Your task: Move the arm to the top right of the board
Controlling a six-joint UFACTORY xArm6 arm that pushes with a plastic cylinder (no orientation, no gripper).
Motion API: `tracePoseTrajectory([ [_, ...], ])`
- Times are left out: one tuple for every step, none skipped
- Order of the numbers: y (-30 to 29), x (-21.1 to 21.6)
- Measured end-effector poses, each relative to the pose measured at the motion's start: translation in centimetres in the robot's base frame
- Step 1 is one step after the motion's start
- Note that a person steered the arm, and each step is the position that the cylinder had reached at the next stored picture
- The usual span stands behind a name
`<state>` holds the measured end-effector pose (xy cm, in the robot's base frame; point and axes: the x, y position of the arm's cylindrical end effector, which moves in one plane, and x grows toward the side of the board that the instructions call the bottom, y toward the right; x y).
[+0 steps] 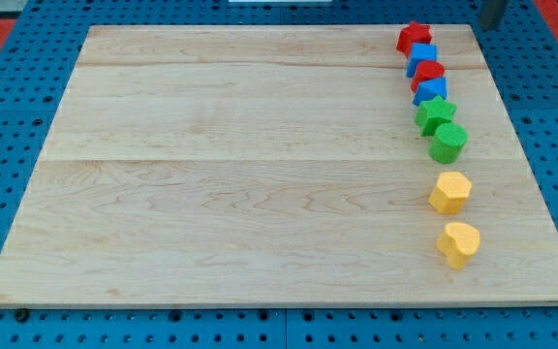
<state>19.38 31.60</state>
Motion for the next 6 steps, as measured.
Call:
tracePoseTrajectory([
  [1.1,0.5],
  [2.9,0.5],
  [2.7,-0.2],
  [2.4,-0.3],
  [0.0,-0.2],
  [-2.3,-0.2],
])
